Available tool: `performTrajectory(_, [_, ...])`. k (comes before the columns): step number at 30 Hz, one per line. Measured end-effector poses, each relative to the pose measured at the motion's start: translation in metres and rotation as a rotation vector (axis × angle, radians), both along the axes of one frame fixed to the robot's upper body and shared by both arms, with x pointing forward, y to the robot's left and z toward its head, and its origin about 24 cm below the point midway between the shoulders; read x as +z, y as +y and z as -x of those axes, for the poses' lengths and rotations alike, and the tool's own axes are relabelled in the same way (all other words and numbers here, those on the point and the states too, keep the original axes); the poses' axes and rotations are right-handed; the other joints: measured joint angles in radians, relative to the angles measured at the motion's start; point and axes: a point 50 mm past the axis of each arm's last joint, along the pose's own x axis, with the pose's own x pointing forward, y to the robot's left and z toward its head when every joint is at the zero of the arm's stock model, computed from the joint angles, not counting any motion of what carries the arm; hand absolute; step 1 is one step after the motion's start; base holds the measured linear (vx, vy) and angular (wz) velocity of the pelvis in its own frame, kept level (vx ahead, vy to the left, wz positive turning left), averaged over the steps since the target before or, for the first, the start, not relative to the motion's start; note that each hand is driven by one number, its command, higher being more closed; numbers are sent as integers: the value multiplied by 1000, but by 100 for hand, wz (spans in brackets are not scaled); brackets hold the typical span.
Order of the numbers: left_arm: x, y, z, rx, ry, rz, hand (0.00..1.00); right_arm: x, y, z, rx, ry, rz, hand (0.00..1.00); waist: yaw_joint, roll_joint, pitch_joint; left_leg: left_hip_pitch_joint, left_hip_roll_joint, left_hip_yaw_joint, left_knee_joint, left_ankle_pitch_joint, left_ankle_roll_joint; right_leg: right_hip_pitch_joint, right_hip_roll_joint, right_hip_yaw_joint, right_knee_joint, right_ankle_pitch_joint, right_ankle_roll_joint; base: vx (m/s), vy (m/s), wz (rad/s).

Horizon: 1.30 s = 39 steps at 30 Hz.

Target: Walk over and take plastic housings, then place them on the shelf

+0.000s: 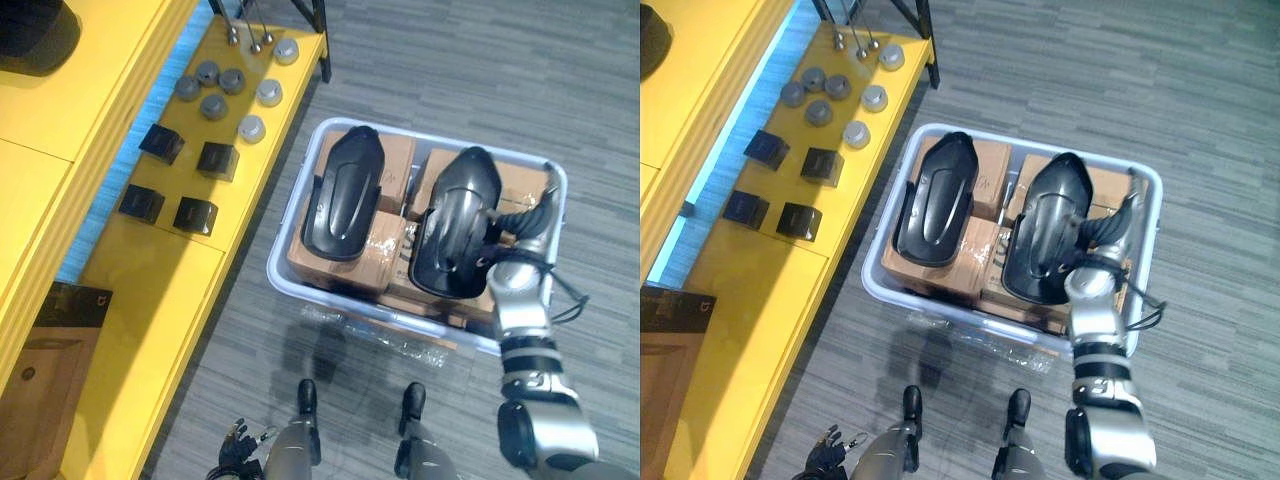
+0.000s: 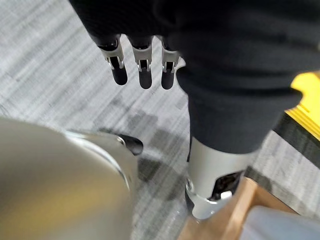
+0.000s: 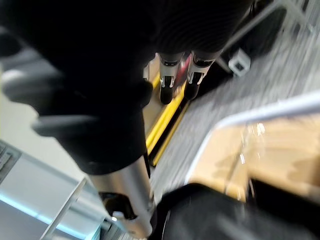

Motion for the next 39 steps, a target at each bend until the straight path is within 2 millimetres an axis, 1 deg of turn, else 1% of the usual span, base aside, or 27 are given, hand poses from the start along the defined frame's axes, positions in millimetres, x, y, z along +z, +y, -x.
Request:
performTrajectory(3, [1,1,-4,13,-1,0,0,10,-11,0,-50,-3,11,0,0,5,2,-47,0,-6,31,-4,4,-41,-3,3,19,1,-1,-52,23,1])
performTrajectory(7, [2,1,-8,29,0,0,0,10,-17,-2,-79,20,-5,0,3,14,7,-93,2,-9,71,-19,12,-77,-2,12,31,7,-9,-61,31,-4])
performTrajectory(10, [4,0,-12,39,-14,9,0,5,-22,-6,-70,72,-12,0,4,17,10,-144,4,-12,103,-23,16,-113,1,19,32,21,-8,-63,23,-4])
performTrajectory(14, [11,-4,-28,41,-48,28,0,2,-25,-13,-1,152,-10,0,6,25,13,-230,14,-26,175,-37,23,-185,5,24,77,24,-8,-75,9,-3])
performTrajectory(15, [13,-6,-33,42,-62,38,0,1,-26,-15,16,174,1,100,10,26,14,-250,18,-30,194,-41,23,-203,7,24,93,24,-8,-94,-5,-2])
performTrajectory(16, [18,-12,-41,39,-86,57,0,-1,-24,-18,52,210,5,100,13,27,15,-283,24,-34,225,-50,24,-231,10,24,116,23,-8,-114,-7,-4])
performTrajectory(18, [22,-18,-49,31,-111,72,0,2,-17,-22,78,223,26,100,13,27,15,-316,31,-37,256,-69,27,-267,12,27,153,15,-9,-117,-16,-7])
performTrajectory(20, [29,-20,-59,24,-142,75,0,15,-15,-24,94,216,72,100,10,27,15,-361,39,-41,294,-100,27,-319,12,28,213,-2,-10,-119,-21,-1])
performTrajectory(21, [31,-20,-62,28,-157,81,0,22,-14,-26,108,221,105,100,1,26,16,-383,39,-48,310,-102,27,-343,8,26,243,-10,-11,-91,-14,7])
performTrajectory(23, [33,-20,-63,32,-169,84,0,27,-14,-28,106,232,133,100,-2,25,16,-402,40,-52,322,-103,26,-370,1,27,279,-20,-14,-117,-37,7])
performTrajectory(26, [33,-18,-63,38,-168,85,0,33,-10,-31,115,262,201,100,-4,24,16,-417,44,-51,329,-103,25,-395,0,28,303,-30,-6,-85,-37,0])
performTrajectory(29, [32,-15,-61,51,-164,86,0,34,-3,-34,133,275,232,100,-11,22,15,-415,54,-44,327,-96,21,-400,1,28,310,-31,-8,-46,-38,-4])
performTrajectory(31, [32,-15,-61,56,-165,87,0,32,-2,-34,138,281,235,100,-12,15,13,-405,54,-37,316,-91,22,-400,0,30,311,-24,-17,2,-12,-3])
performTrajectory(33, [33,-15,-62,54,-168,83,0,26,1,-36,153,300,230,100,-16,7,10,-379,54,-33,299,-81,17,-383,-2,29,310,-25,-20,56,-20,3])
performTrajectory(34, [33,-17,-62,45,-169,81,0,18,1,-36,163,325,224,100,-16,3,10,-358,53,-30,289,-77,15,-364,-4,28,310,-27,-24,72,-14,12])
performTrajectory(36, [36,-23,-63,25,-190,87,0,-11,6,-37,178,402,200,100,-19,-4,9,-292,47,-21,255,-65,17,-307,-14,18,308,-42,-25,78,-13,21])
performTrajectory(37, [37,-31,-62,5,-205,96,0,-25,10,-37,185,439,197,100,-23,-10,6,-251,38,-20,227,-56,16,-275,-22,14,305,-47,-24,78,-11,21])
performTrajectory(39, [41,-38,-63,-19,-233,106,0,-38,10,-34,184,455,169,100,-26,-14,4,-190,29,-16,178,-39,13,-219,-29,1,280,-48,-24,75,-13,24])
